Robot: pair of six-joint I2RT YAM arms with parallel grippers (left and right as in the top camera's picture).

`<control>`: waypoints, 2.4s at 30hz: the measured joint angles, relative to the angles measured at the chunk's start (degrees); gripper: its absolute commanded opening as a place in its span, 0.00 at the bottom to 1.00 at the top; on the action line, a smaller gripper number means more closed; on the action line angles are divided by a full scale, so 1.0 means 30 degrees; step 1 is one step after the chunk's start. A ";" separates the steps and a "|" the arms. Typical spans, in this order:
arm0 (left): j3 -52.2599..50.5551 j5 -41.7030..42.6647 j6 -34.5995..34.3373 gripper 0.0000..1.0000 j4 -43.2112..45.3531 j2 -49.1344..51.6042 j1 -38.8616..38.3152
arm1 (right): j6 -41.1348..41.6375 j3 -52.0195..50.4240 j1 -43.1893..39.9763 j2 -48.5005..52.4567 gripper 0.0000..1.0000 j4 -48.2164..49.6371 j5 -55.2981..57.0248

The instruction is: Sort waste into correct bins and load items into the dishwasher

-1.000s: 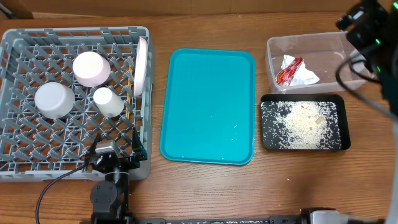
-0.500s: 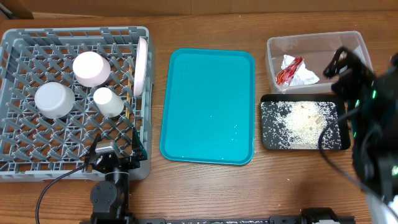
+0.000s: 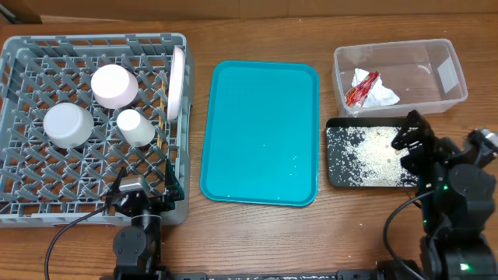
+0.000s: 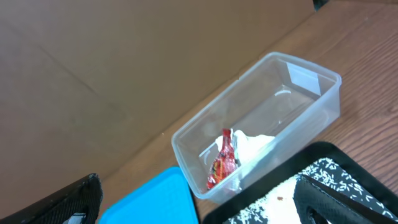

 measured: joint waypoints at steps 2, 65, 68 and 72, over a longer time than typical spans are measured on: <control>0.0000 0.0000 0.0000 1.00 -0.0007 0.0000 0.0000 | -0.0495 -0.1202 0.0007 -0.0386 1.00 0.1056 -0.0277; 0.0000 0.0000 0.0000 1.00 -0.0007 0.0000 0.0000 | -0.4197 -1.4192 0.0007 -1.1176 1.00 1.2947 -0.2550; 0.0000 0.0000 0.0000 1.00 0.0000 0.0000 0.0000 | -0.4568 -1.4192 0.0007 -1.1176 1.00 1.2808 -0.2550; 0.0000 0.0000 0.0000 1.00 0.0000 0.0000 0.0000 | -0.4947 -1.4192 0.0007 -1.1176 1.00 1.2167 -0.2550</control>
